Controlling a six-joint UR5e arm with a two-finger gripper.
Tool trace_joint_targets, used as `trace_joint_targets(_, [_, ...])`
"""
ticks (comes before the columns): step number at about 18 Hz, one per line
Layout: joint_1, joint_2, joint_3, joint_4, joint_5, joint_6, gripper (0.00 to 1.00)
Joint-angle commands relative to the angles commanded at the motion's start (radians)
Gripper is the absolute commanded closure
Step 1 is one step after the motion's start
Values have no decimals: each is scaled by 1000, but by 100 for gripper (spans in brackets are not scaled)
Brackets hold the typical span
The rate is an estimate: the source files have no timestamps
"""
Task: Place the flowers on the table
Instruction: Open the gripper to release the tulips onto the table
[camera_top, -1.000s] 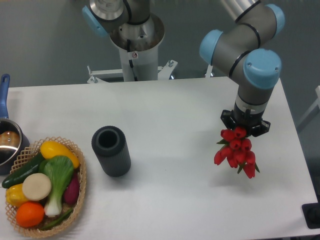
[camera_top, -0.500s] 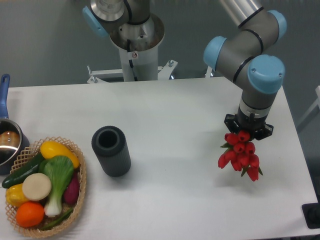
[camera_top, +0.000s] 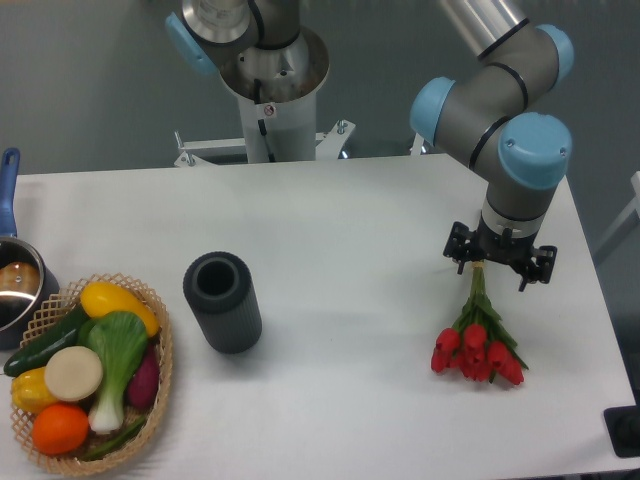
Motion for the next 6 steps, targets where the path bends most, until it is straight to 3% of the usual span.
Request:
trace_joint_targets(2, [28,5,-8,46,-2,9,0])
trace_joint_targets(6, [66,3,-9,52,0,49,0])
